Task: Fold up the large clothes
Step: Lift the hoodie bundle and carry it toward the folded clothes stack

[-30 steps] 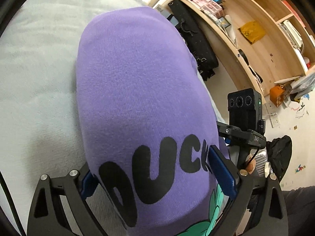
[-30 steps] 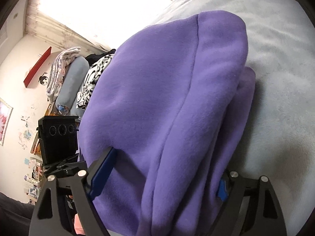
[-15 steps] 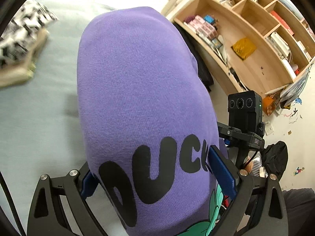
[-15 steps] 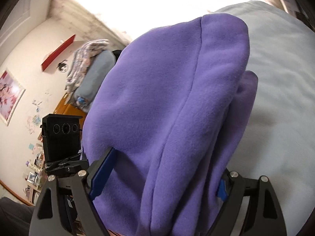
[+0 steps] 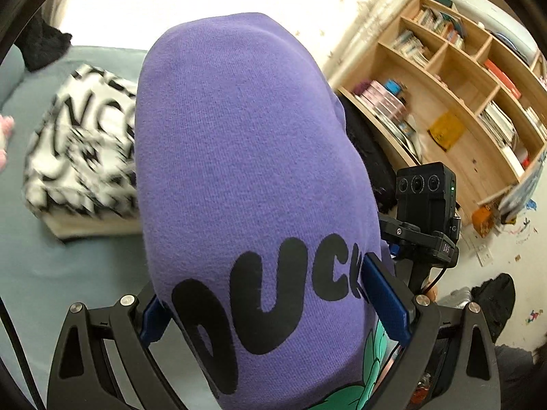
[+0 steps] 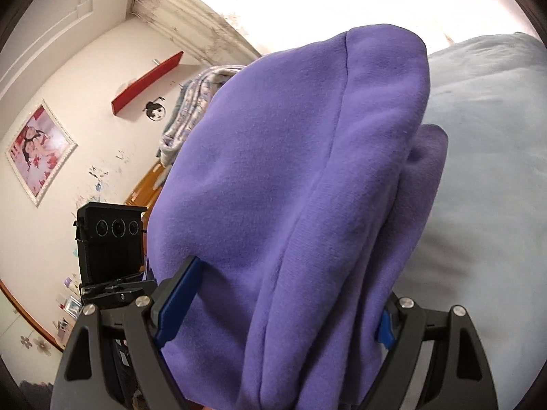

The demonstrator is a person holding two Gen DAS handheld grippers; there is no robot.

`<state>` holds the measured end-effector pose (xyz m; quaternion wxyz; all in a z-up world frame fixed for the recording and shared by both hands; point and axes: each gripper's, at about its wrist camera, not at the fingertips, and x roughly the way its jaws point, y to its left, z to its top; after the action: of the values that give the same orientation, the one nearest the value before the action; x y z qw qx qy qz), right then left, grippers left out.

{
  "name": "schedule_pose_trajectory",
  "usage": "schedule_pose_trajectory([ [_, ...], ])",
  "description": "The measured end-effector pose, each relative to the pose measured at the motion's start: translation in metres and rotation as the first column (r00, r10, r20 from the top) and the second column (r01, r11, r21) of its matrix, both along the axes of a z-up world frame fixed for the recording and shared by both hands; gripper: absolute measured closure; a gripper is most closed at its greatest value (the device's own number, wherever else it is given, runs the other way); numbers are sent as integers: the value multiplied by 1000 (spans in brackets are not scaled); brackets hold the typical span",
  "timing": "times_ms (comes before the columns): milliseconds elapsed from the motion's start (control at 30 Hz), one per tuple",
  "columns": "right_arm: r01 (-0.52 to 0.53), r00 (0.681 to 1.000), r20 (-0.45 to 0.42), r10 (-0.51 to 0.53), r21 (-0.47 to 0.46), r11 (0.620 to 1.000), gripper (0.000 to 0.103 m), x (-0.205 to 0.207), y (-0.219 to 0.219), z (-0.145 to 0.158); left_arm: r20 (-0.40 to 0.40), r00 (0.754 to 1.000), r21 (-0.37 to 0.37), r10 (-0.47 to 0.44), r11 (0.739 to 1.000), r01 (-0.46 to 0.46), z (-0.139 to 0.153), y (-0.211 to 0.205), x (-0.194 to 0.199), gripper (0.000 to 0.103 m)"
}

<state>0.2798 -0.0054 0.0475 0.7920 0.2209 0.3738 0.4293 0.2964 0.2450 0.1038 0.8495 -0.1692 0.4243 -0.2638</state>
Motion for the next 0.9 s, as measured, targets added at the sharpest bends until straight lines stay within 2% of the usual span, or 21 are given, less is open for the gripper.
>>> schedule_pose_trajectory([
  [100,-10,1000,-1,10,29,1000,17,26,28,1,10,1000,27,16,1000,-16,9,29,28,6],
  [233,14,1000,10,-14,65,998,17,61,57,3,21,999,26,32,999,-32,15,71,66,6],
  [467,29,999,25,-31,87,996,17,118,92,-6,31,999,38,32,999,-34,10,121,136,6],
  [667,58,998,-4,-58,104,993,17,169,119,-33,30,999,88,15,996,-18,-16,134,194,6],
  [767,81,996,-34,-77,105,991,17,193,124,-56,16,1000,95,9,995,-10,-35,146,224,5],
  [900,105,990,-104,-97,75,992,16,224,137,-101,-41,999,145,10,989,-4,-78,161,265,4],
])
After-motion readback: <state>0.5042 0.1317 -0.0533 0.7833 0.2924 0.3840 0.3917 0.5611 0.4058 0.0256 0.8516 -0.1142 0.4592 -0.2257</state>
